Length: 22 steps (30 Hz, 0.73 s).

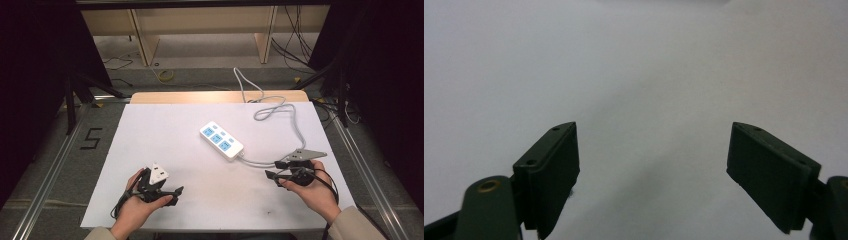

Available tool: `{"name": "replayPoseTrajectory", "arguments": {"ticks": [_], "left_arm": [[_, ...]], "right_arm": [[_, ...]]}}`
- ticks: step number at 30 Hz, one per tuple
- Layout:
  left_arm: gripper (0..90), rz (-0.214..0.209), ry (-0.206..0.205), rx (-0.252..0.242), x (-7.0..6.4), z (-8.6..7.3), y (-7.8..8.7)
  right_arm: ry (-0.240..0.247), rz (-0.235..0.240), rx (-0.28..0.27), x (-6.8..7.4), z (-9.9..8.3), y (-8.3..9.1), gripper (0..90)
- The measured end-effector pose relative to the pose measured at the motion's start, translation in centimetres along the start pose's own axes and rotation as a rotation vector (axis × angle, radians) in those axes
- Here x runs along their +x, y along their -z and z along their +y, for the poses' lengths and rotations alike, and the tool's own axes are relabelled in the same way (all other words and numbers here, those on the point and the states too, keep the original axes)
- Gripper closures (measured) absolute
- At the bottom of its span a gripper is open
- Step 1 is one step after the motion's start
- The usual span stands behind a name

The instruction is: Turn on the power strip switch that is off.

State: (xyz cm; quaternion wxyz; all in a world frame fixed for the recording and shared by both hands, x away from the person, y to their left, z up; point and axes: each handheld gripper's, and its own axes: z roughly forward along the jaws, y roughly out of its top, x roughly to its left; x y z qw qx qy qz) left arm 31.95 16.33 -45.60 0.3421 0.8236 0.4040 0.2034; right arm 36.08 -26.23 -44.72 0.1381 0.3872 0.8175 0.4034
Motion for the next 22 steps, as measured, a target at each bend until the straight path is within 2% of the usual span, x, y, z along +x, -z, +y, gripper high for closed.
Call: {"name": "replayPoseTrajectory", "arguments": {"ticks": [10, 18, 22], "left_arm": [[20.8, -0.002, -0.006, 0.000, 0.0, 0.0, 0.1], [20.9, -0.004, 0.001, -0.005, -0.1, 0.1, 0.0], [20.8, -0.038, 0.031, -0.018, -0.3, 0.2, 0.0]], "right_arm": [[-0.015, 0.003, -0.031, 0.5, -1.5, 1.3, 43.6], [-0.024, -0.001, -0.042, 0.4, -1.8, 1.6, 41.8], [-0.033, -0.001, -0.041, 0.3, -1.9, 1.7, 40.3]]}}
